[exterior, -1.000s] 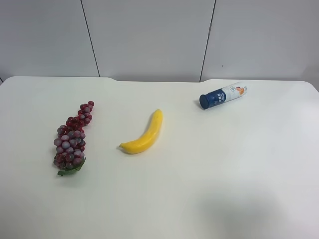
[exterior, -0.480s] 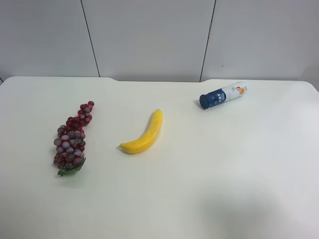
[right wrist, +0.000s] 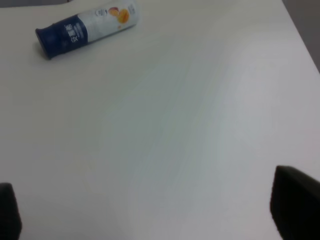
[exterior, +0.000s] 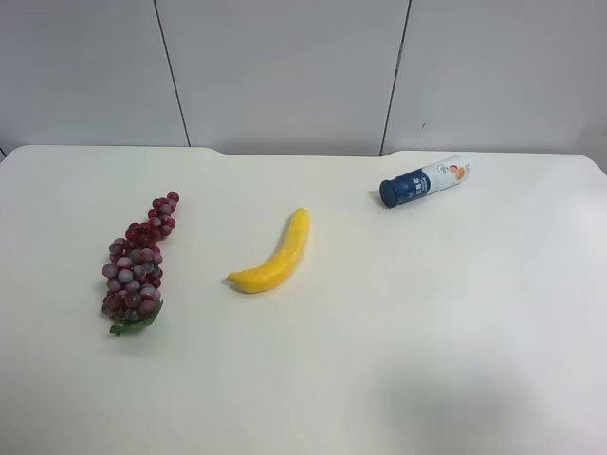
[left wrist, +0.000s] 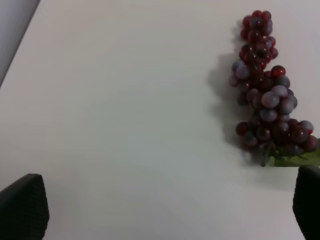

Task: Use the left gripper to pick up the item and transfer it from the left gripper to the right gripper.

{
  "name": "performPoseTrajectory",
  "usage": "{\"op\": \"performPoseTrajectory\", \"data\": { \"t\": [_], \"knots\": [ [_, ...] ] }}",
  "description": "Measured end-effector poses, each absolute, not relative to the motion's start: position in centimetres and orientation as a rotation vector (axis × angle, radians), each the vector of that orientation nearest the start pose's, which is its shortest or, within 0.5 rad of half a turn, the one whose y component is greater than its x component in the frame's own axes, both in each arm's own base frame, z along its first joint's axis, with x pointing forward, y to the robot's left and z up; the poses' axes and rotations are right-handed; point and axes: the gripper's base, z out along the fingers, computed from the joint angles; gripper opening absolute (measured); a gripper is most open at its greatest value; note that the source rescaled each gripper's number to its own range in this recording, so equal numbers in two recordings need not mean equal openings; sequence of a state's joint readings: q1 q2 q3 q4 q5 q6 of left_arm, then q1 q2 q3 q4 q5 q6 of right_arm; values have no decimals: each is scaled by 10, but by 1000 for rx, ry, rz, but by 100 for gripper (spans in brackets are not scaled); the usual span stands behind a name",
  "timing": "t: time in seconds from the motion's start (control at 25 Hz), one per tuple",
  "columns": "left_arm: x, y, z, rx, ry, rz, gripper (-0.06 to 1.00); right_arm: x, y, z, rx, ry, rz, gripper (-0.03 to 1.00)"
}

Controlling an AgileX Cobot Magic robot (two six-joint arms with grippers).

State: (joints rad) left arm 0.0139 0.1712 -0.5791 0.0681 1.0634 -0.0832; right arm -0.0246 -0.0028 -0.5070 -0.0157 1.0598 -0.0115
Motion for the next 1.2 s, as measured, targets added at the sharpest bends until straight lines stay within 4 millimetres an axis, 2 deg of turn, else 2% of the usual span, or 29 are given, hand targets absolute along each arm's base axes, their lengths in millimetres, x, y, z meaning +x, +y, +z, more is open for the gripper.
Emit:
{"op": "performPoseTrajectory", "data": {
  "t": [0.2,0.4,0.64,0.8,0.96,1.2],
  "knots": [
    [59,5,321,-77,2317,37,100,-6,-1,279,14,2034,-41,100],
    [109,1,318,-58,2518,-1,100,-6,-1,279,14,2034,-41,100],
    [166,-16,301,1,2723,-38,100,-6,-1,279,14,2034,-41,100],
    [200,-30,287,19,2796,-53,100,-6,-1,279,14,2034,-41,100],
    [226,-48,270,-7,2833,-79,100,-6,-1,279,14,2034,-41,100],
    [252,-69,234,-101,2902,-113,100,-6,-1,279,14,2034,-41,100]
  ]
}}
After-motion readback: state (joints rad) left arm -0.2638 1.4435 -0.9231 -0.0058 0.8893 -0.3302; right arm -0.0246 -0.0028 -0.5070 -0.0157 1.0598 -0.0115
